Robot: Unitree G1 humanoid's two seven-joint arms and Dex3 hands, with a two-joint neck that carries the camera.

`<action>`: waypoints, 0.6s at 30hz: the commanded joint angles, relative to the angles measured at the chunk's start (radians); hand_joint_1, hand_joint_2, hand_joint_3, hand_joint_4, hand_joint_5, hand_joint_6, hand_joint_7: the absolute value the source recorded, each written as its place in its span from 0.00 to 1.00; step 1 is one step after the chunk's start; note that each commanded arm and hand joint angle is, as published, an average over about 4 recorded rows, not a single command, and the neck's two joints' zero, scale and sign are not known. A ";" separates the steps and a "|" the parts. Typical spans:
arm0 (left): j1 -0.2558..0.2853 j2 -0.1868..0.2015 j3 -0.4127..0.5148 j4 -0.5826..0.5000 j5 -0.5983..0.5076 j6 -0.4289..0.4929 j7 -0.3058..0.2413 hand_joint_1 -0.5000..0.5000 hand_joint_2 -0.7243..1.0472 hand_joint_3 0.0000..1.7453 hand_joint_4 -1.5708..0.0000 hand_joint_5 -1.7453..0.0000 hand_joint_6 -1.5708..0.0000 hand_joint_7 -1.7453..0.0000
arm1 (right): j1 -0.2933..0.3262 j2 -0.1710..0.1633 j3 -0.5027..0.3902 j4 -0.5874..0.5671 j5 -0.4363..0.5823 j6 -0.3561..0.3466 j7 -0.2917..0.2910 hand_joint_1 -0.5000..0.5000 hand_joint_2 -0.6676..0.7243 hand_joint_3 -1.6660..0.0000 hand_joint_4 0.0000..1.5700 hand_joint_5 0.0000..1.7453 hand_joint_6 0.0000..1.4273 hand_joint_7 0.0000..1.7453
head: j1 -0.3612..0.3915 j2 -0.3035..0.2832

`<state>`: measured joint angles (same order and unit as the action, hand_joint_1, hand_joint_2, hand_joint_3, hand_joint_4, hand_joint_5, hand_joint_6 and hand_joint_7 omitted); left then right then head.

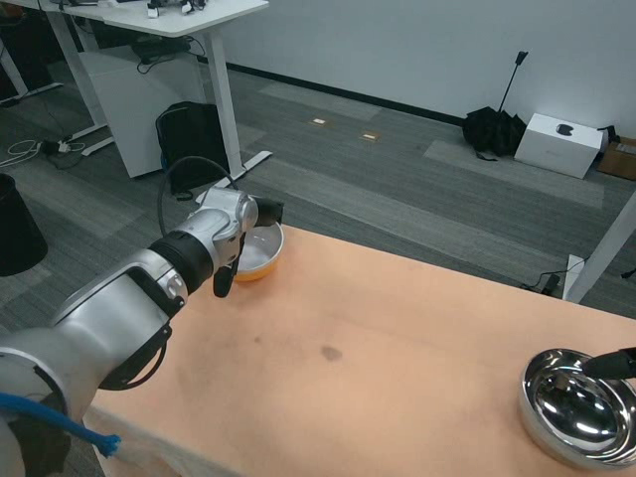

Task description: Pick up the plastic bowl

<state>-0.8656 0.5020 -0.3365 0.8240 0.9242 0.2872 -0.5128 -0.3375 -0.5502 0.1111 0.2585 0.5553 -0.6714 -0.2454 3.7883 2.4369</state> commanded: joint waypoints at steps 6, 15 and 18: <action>0.051 -0.019 0.018 0.014 0.004 -0.001 -0.009 0.00 0.95 0.86 0.00 0.00 0.42 0.19 | 0.025 -0.002 -0.011 -0.016 0.011 -0.017 -0.003 0.04 1.00 1.00 0.00 0.00 0.00 0.00 | 0.003 0.001; 0.053 -0.021 0.029 0.018 -0.008 0.002 -0.015 0.00 0.90 1.00 0.01 0.00 0.50 0.17 | 0.025 -0.002 -0.010 -0.010 0.013 -0.017 -0.003 0.04 1.00 1.00 0.00 0.00 0.00 0.00 | 0.007 -0.008; 0.053 -0.025 0.037 0.020 -0.016 0.003 -0.015 0.00 0.90 1.00 0.02 0.00 0.60 0.23 | 0.025 -0.004 -0.010 -0.008 0.013 -0.017 -0.003 0.04 1.00 1.00 0.00 0.00 0.00 0.00 | 0.007 -0.009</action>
<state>-0.8611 0.4951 -0.2978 0.8219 0.9218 0.2875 -0.5150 -0.3265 -0.5504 0.1108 0.2552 0.5568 -0.6719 -0.2454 3.7953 2.4279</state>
